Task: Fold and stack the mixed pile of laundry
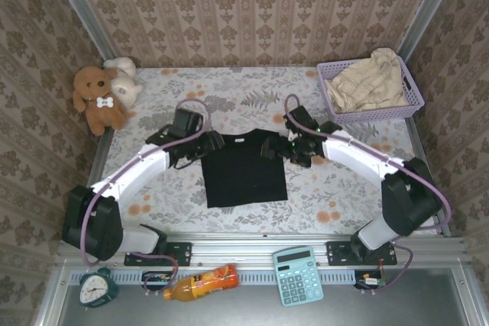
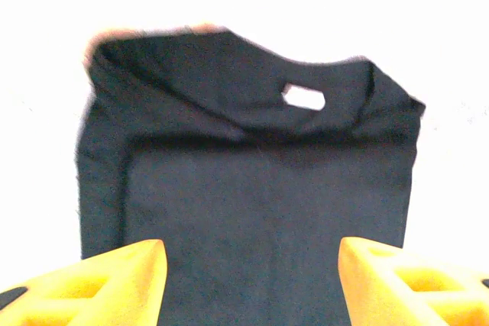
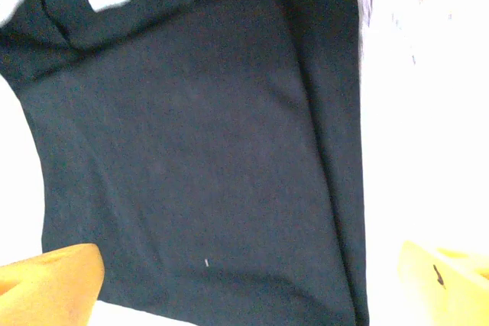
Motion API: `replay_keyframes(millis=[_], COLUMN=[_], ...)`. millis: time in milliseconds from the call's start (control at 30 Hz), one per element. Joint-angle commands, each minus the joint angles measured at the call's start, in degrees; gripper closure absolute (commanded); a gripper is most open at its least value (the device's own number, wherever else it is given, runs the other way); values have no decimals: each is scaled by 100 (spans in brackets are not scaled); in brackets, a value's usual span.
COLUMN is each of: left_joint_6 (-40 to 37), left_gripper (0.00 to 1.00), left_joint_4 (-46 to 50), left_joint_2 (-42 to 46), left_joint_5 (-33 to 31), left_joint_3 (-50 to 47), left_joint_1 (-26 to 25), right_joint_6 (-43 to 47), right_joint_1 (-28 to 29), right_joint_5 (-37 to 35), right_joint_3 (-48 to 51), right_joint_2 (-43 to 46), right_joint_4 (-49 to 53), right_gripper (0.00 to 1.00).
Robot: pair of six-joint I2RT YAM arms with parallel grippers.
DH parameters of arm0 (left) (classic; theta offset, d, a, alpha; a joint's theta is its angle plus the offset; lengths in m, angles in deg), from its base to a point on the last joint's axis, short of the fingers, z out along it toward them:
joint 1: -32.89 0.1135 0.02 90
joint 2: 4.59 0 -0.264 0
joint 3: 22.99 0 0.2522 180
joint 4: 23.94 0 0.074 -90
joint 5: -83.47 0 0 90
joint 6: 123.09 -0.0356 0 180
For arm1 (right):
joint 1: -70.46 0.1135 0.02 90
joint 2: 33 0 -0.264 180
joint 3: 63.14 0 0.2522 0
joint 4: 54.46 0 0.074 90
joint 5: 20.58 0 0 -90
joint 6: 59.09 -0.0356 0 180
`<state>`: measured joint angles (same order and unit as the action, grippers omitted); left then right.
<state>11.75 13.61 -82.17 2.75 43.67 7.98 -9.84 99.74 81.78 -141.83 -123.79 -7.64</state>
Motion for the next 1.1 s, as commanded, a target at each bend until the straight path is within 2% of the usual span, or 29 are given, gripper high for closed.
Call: replay_keyframes(millis=[0, 133, 233, 400, 600, 833, 967, 1067], left_joint_6=[-588, -726, -549, -184, -201, -276, -323, -391], left_gripper=[38, 42, 48, 50, 51, 53, 47, 46], left_joint_4=[-13, -536, -967, -1355, -1404, -1302, -545, -369], left_joint_2=[-328, -815, -1153, -1273, -1454, -1638, -1484, -1265], left_joint_5=[132, 299, 449, 376, 346, 172, -435, -830], left_joint_3=[63, 53, -88, -365, -360, -337, -92, -49], left_joint_1=[382, 513, 504, 319, 78, 43, 22, -5], right_joint_6=[706, 974, 1070, 1205, 1157, 990, 907, 876], right_joint_1=[-137, -274, -357, -396, -534, -537, -531, -528], right_joint_5=[-7, 151, 359, 382, 591, 812, 839, 842], right_joint_3=[-576, -1177, -1461, -1690, -1725, -1698, -1733, -1750], right_joint_2=[-734, -1528, -1922, -2278, -2548, -2635, -2655, -2666], right_joint_4=[409, 242, 127, 21, -166, -460, -531, -598], right_gripper=[10, 38, 53, 55, 58, 60, 61, 63])
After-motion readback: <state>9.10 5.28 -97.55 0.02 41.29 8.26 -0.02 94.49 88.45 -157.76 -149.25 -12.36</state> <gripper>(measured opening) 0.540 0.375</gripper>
